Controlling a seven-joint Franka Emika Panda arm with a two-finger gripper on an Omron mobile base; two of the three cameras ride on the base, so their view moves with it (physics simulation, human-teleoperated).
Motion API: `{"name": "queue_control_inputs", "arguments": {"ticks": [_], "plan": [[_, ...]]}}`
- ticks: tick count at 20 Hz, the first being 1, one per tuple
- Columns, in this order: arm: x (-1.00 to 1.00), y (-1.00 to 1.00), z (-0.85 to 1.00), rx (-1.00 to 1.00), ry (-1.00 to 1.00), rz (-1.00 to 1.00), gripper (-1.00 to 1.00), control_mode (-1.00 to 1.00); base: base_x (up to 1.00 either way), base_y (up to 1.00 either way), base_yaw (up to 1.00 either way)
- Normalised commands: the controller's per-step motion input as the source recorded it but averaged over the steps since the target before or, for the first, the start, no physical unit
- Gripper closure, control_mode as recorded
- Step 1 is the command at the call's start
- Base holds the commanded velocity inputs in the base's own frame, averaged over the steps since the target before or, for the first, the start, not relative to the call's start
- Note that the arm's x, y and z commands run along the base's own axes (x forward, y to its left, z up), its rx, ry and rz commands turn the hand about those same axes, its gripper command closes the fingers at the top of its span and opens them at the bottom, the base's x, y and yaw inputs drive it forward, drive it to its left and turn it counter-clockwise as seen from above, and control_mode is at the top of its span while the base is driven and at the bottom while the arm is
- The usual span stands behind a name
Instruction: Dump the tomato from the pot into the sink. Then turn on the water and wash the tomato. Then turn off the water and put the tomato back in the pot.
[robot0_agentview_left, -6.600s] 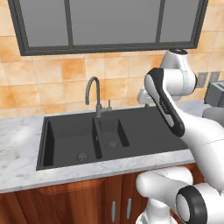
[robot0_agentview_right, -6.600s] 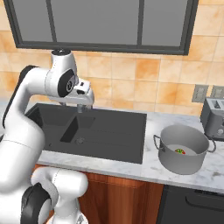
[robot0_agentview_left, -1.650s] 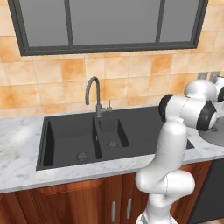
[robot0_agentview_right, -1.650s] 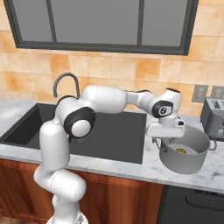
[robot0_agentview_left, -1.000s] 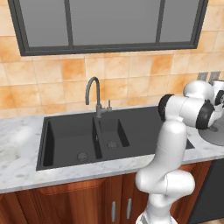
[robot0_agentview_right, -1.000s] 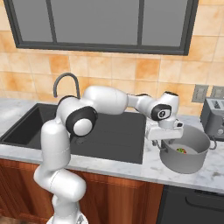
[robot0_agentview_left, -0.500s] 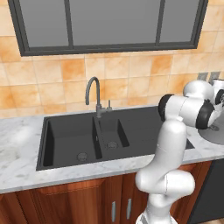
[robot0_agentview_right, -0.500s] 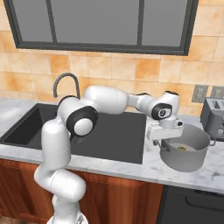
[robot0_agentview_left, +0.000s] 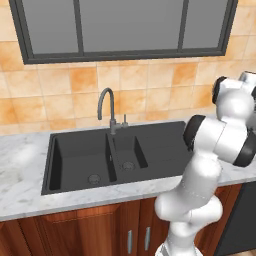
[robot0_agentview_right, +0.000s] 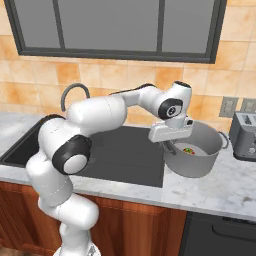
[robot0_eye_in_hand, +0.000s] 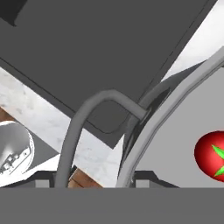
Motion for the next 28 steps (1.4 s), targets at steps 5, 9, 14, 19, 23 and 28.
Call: {"name": "queue_control_inputs", "arguments": {"ticks": [5, 9, 14, 19, 23, 28], "plan": [[-0.03, 1.00, 0.90, 0.00, -0.06, 0.04, 1.00, -1.00, 0.00, 0.00, 0.00], [0.00, 1.00, 0.66, 0.00, 0.00, 0.06, 1.00, -1.00, 0.00, 0.00, 0.00], [-0.03, 1.00, 0.34, 0.00, 0.00, 0.09, 1.00, -1.00, 0.00, 0.00, 0.00], [-0.21, 1.00, 0.07, 0.01, 0.01, 0.11, 1.00, -1.00, 0.00, 0.00, 0.00], [-0.33, 1.00, 0.00, 0.04, 0.00, 0.11, 1.00, -1.00, 0.00, 0.00, 0.00], [-0.37, 1.00, 0.00, 0.05, 0.00, 0.10, 1.00, -1.00, 0.00, 0.00, 0.00]]}}
